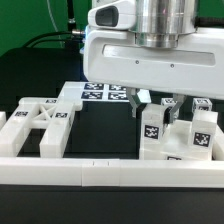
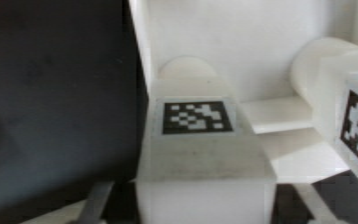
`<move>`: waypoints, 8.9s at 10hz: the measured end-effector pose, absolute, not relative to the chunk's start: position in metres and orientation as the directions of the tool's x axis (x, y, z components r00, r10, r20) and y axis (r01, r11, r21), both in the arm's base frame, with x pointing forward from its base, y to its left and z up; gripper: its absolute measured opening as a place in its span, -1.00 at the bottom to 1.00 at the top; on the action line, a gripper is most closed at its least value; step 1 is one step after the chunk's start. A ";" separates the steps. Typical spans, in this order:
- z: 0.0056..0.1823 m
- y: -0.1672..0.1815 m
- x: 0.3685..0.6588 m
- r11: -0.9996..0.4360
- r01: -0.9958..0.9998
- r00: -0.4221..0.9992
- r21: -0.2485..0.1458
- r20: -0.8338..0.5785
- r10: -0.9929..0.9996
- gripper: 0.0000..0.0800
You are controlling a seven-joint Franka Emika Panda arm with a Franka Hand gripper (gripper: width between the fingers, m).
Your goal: Assemble chair
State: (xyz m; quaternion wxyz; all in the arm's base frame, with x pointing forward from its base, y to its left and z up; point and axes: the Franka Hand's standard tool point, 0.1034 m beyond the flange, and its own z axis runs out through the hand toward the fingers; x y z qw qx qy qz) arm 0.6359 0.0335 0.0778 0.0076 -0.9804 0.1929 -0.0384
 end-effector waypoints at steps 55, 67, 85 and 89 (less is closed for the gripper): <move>0.078 -0.013 0.563 -0.963 -0.269 0.848 -0.003 -0.475 -0.236 -0.21; 0.051 -0.027 0.536 -0.934 -0.326 0.497 0.149 -0.813 -0.303 0.34; 0.089 -0.058 0.583 -0.959 -0.284 0.925 -0.009 -0.266 -0.272 0.62; 0.083 -0.059 0.587 -0.967 -0.256 0.967 -0.007 -0.008 -0.255 0.62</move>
Offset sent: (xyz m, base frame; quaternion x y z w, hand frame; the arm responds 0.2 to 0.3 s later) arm -0.0165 0.0066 0.0260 0.0289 -0.0163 -0.0998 0.9945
